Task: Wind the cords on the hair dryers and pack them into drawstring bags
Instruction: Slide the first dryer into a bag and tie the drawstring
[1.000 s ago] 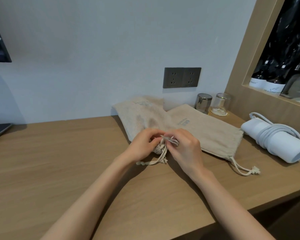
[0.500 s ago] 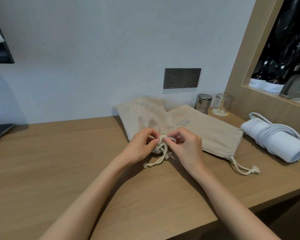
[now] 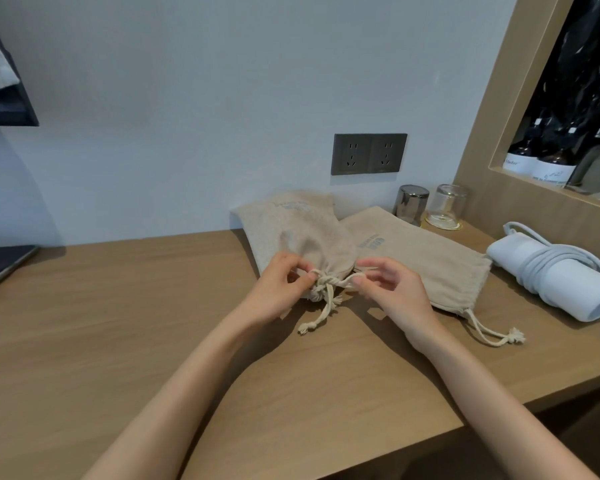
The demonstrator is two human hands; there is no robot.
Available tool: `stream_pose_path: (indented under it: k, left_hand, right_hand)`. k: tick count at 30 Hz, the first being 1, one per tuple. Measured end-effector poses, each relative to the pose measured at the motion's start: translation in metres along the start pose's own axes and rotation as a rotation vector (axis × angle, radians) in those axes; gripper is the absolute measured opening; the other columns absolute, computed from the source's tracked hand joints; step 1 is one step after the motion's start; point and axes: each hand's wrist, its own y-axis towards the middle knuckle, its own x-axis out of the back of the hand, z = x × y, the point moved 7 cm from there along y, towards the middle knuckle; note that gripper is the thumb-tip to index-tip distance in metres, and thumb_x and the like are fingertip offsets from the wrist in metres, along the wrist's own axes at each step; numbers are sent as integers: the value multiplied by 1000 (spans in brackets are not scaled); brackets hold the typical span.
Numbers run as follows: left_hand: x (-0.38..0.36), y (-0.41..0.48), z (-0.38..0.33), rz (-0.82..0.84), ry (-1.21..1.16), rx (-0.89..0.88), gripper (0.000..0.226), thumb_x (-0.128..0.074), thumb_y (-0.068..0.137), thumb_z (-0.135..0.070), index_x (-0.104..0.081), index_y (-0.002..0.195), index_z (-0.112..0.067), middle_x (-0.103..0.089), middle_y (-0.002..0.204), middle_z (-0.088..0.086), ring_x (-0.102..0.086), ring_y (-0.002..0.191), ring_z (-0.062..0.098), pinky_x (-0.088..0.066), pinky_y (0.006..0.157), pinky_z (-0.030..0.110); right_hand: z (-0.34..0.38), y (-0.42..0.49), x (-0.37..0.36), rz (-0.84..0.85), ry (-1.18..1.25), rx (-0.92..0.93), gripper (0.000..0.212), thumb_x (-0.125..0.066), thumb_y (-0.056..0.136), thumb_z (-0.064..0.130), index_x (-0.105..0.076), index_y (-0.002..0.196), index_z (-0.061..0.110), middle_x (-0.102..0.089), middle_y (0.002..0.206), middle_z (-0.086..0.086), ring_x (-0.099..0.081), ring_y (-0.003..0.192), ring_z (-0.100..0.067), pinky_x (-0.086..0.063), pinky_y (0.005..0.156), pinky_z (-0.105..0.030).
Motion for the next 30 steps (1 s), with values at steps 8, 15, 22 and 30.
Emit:
stream_pose_path:
  k: [8, 15, 22, 30]
  left_hand:
    - [-7, -2, -2, 155, 110, 19, 41, -38, 101, -29, -56, 64, -25, -45, 101, -7, -44, 107, 10, -32, 100, 32]
    - [7, -10, -19, -157, 635, -239, 37, -37, 96, -48, -64, 74, -34, -42, 88, -10, -39, 85, 11, -26, 79, 31]
    - [14, -14, -16, -264, 835, -330, 46, -37, 95, -48, -61, 64, -25, -42, 72, -11, -40, 68, 13, -35, 68, 31]
    - [2, -6, -5, -83, -467, 123, 25, -65, 87, -24, -64, 72, -4, -64, 61, -6, -57, 55, 1, -45, 55, 10]
  right_hand:
    - [-8, -5, -17, 185, 192, -178, 18, -57, 93, 12, -40, 87, 13, -44, 65, 0, -43, 53, -8, -40, 64, -30]
    - [-11, -4, -25, 144, 256, -179, 28, -58, 93, 14, -32, 83, 17, -33, 57, 7, -31, 48, -8, -35, 57, -26]
    - [-14, 2, -17, 18, 104, -185, 34, -62, 91, 14, -29, 85, 18, -30, 61, 5, -29, 52, -6, -31, 48, -23]
    - [-7, 1, -30, 178, 98, -140, 20, -57, 95, 25, -39, 93, 15, -39, 61, 2, -34, 49, -7, -35, 52, -24]
